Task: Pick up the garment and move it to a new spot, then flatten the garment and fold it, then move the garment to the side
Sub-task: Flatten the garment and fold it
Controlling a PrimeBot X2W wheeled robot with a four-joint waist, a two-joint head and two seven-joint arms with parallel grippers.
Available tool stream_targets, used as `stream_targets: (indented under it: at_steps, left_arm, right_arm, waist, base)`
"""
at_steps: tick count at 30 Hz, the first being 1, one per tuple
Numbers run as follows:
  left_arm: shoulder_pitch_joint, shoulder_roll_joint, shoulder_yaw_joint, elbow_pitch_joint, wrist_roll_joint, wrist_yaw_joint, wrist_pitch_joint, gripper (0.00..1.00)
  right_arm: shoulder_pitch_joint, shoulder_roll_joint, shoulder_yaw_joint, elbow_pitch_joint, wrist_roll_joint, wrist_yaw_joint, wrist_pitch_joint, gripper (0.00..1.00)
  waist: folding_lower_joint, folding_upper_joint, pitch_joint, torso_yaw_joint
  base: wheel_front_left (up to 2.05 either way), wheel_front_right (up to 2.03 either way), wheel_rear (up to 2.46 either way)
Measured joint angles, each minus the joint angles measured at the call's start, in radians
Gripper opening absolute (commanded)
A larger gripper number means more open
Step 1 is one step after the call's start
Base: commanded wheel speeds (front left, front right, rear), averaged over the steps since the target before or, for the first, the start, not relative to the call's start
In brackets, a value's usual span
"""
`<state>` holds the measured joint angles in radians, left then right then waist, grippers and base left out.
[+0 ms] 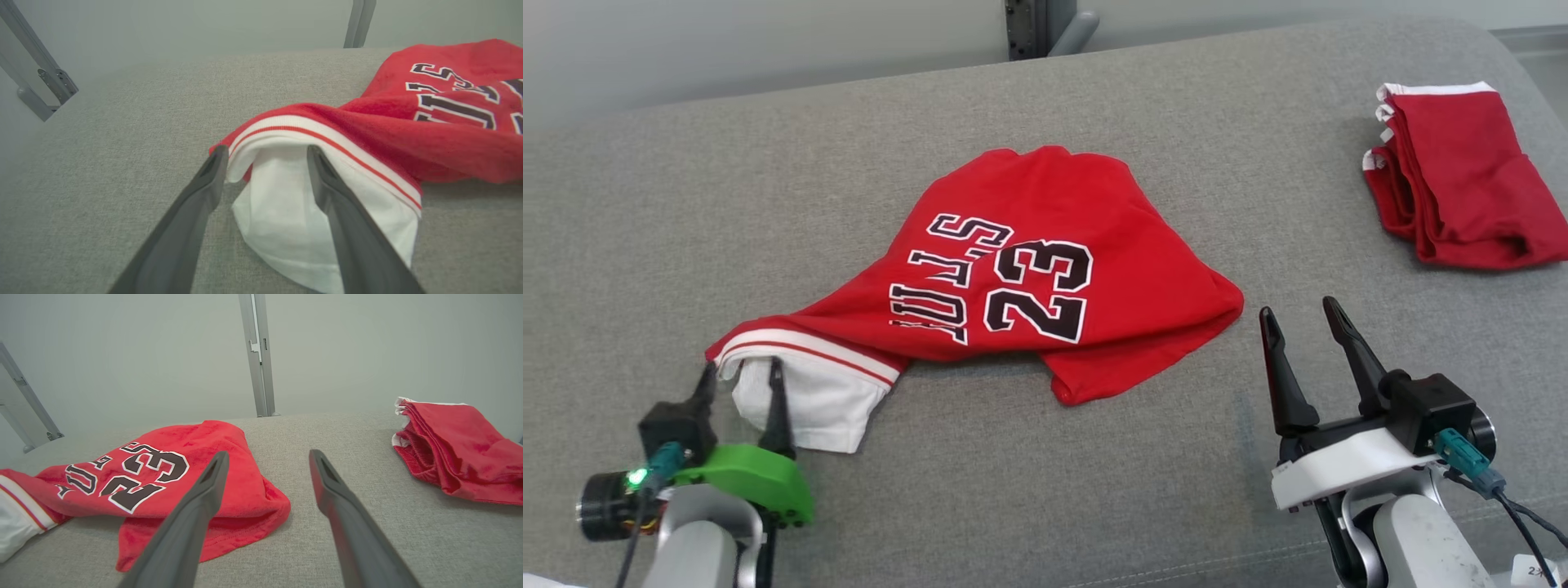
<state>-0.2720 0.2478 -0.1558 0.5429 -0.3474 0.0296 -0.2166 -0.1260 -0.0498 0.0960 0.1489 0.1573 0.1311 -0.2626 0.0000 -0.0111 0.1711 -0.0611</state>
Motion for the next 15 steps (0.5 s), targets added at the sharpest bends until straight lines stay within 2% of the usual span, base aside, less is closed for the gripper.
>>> stream_targets:
  at_steps: [3,8,15]
  left_arm:
    - [0.016,-0.043,-0.054,-0.043,0.023,-0.018,-0.010,1.00]
    - [0.015,-0.082,-0.093,-0.085,0.033,-0.018,-0.015,1.00]
    - [0.028,-0.106,-0.109,-0.147,0.040,-0.003,-0.029,1.00]
  right_arm:
    - [0.004,0.000,0.003,0.008,0.000,0.000,0.000,1.00]
    - [0.005,0.000,0.019,0.049,-0.010,0.000,0.000,1.00]
    - [-0.052,-0.001,0.052,0.201,-0.154,0.000,0.019,1.00]
  waist:
    - [0.0000,0.0000,-0.023,0.021]
    - [0.0000,0.0000,-0.040,0.031]
    - [0.0000,0.0000,-0.039,0.053]
  base:
    - [0.00,0.00,0.00]
    - [0.00,0.00,0.00]
    - [0.00,0.00,0.00]
